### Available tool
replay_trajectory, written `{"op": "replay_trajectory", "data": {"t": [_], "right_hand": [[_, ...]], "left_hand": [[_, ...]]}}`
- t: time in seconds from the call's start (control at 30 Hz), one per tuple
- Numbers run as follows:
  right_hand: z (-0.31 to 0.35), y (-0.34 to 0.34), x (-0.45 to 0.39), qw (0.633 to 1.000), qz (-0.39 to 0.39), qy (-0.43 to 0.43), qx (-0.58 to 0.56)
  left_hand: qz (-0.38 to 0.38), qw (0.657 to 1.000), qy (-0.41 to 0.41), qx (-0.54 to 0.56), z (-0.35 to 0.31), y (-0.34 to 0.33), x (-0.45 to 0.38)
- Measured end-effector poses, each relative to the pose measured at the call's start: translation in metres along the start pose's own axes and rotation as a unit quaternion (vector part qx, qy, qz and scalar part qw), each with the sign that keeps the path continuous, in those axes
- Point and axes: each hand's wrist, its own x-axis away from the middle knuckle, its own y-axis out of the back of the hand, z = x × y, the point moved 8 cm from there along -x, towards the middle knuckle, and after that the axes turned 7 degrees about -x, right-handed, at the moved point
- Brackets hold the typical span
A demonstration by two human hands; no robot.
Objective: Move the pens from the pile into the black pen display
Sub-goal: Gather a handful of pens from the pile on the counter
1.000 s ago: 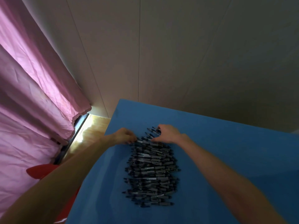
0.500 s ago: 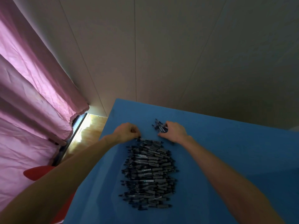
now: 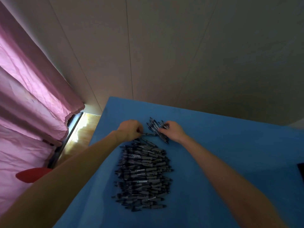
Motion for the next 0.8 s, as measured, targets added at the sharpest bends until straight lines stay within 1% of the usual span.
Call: {"op": "replay_trajectory", "data": {"t": [0.1, 0.2, 0.37, 0.43, 0.53, 0.6, 0.63, 0.73, 0.8], "right_hand": [[0.010, -0.006, -0.002, 0.999, 0.010, 0.001, 0.047], [0.010, -0.004, -0.006, 0.998, -0.002, -0.015, 0.068], [0.006, 0.004, -0.013, 0.998, 0.004, -0.044, 0.049], [0.005, 0.008, -0.017, 0.998, 0.005, -0.047, 0.042], [0.009, 0.017, -0.021, 0.998, -0.016, -0.039, 0.036], [0.014, 0.022, -0.022, 0.997, -0.033, -0.029, 0.065], [0.018, 0.023, -0.021, 0.995, -0.043, -0.023, 0.086], [0.032, 0.028, -0.020, 0.986, -0.074, 0.003, 0.147], [0.037, 0.028, -0.020, 0.983, -0.070, 0.014, 0.171]], "left_hand": [[-0.006, 0.999, -0.028, -0.026, -0.006, 0.004, -0.004], [-0.008, 0.998, -0.052, -0.033, -0.012, 0.007, -0.008], [-0.040, 0.999, -0.027, 0.019, -0.020, 0.005, -0.014], [-0.059, 0.997, 0.000, 0.046, -0.019, 0.002, -0.013], [-0.106, 0.986, 0.107, 0.073, -0.008, 0.006, -0.006], [-0.113, 0.977, 0.170, 0.057, -0.003, 0.010, -0.001], [-0.105, 0.975, 0.188, 0.045, -0.003, 0.010, -0.001], [-0.064, 0.977, 0.204, 0.018, -0.007, 0.006, -0.002], [-0.049, 0.980, 0.193, 0.007, -0.015, 0.003, -0.007]]}}
